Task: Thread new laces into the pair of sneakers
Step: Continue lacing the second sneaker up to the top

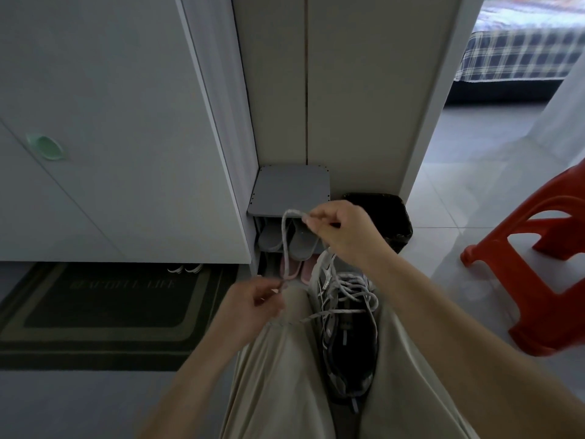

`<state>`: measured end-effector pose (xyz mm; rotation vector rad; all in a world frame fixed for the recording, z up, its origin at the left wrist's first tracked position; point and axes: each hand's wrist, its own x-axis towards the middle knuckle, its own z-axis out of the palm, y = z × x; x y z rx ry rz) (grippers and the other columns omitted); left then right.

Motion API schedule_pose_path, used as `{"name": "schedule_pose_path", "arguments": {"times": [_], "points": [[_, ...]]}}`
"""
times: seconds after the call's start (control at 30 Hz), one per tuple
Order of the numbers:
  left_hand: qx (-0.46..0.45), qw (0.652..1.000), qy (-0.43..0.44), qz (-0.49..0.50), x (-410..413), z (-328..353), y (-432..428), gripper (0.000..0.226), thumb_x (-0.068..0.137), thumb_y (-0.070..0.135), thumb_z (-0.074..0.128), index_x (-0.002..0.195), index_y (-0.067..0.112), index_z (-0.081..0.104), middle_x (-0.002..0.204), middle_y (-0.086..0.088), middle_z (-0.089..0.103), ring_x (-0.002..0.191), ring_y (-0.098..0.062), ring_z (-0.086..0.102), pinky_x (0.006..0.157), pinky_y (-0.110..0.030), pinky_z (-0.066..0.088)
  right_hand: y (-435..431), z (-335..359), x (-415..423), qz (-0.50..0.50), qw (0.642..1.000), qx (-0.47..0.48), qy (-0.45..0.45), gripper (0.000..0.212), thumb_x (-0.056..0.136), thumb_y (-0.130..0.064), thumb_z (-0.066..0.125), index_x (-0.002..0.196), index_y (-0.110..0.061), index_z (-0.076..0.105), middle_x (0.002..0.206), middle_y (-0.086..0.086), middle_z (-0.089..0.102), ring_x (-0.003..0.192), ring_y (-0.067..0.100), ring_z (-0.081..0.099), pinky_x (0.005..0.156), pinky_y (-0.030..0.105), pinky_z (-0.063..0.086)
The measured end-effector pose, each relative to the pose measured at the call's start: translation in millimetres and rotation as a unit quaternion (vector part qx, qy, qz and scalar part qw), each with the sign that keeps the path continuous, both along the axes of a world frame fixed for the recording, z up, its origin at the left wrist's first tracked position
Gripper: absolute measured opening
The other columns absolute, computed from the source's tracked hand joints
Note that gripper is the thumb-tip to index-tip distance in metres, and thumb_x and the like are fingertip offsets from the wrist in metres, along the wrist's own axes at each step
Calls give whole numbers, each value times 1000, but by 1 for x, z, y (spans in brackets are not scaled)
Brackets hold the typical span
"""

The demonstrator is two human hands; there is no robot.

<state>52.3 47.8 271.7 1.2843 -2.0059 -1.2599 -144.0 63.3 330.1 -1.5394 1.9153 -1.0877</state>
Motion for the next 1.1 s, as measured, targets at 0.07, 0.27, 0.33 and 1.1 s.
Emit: {"name": "schedule_pose_path", "arguments": {"times": [0.07,0.27,0.33,1.1], "points": [[46,998,39,12,-8,-1,13,24,86,2,63,85,26,65,66,3,71,60,-6,66,65,-19,52,9,-6,3,38,996,33,77,11,89,-41,57,84,-50,61,90,-17,61,91,8,56,102,52,33],[86,991,82,65,-14,-11,27,14,86,3,63,85,17,68,73,2,73,69,-6,68,68,-14,52,63,-35,-6,42,979,81,184,18,78,-56,63,91,-45,58,124,-21,40,126,7,31,111,35,7],[51,995,58,62,-17,-15,27,13,85,6,67,88,18,71,81,5,72,74,-4,67,69,-9,49,73,-47,-8,89,955,135,247,26,74,-66,60,87,-44,62,129,-24,36,129,6,24,112,36,5],[98,990,62,83,-62,-23,19,19,75,5,74,71,20,63,64,2,66,60,-14,64,65,-35,56,82,-68,-18,28,976,90,194,12,83,-48,61,90,-43,70,126,-23,45,119,6,36,96,21,12]]}}
